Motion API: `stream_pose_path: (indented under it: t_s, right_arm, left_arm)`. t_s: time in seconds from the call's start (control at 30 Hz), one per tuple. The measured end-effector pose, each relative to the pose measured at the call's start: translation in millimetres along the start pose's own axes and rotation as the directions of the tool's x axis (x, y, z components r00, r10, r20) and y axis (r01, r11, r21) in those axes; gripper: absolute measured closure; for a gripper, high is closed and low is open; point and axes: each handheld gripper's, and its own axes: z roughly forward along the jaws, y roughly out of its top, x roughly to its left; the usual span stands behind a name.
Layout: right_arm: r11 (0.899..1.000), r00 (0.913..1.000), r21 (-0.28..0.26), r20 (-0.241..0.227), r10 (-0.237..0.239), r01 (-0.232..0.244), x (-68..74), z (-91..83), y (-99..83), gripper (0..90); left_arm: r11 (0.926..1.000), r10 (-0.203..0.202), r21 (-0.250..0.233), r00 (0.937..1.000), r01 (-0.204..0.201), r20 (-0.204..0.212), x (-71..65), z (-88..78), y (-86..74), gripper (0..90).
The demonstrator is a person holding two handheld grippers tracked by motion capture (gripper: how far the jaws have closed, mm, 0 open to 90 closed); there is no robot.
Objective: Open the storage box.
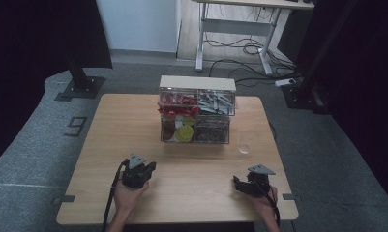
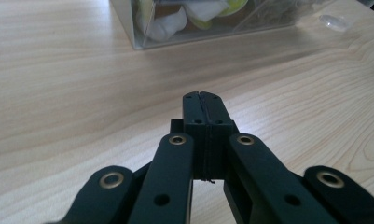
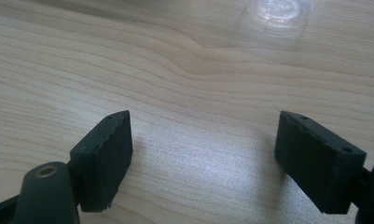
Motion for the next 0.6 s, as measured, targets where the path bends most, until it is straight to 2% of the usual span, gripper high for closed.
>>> stream_pose_path:
  t_s: [0.23, 0.4, 0.6]
  right_arm:
    - [1.0, 1.0, 0.0, 0.0, 0.0, 0.0, 0.0, 0.0, 0.0, 19.5]
    - [1.0, 1.0, 0.0, 0.0, 0.001, -0.001, 0.0, 0.0, 0.0, 19.5]
    - [1.0, 1.0, 0.0, 0.0, 0.0, 0.0, -0.1, 0.0, 0.0, 19.5]
  left_arm:
    - [0.9999, 0.013, 0.005, 0.9998, -0.013, -0.017, -1.7, 3.5, 9.4, 90.0]
    - [0.9998, 0.02, 0.007, 0.9997, -0.02, -0.011, -4.8, 8.0, 14.1, 90.0]
    - [0.9997, 0.026, 0.001, 0.9997, -0.026, -0.001, -9.2, 14.1, 28.5, 90.0]
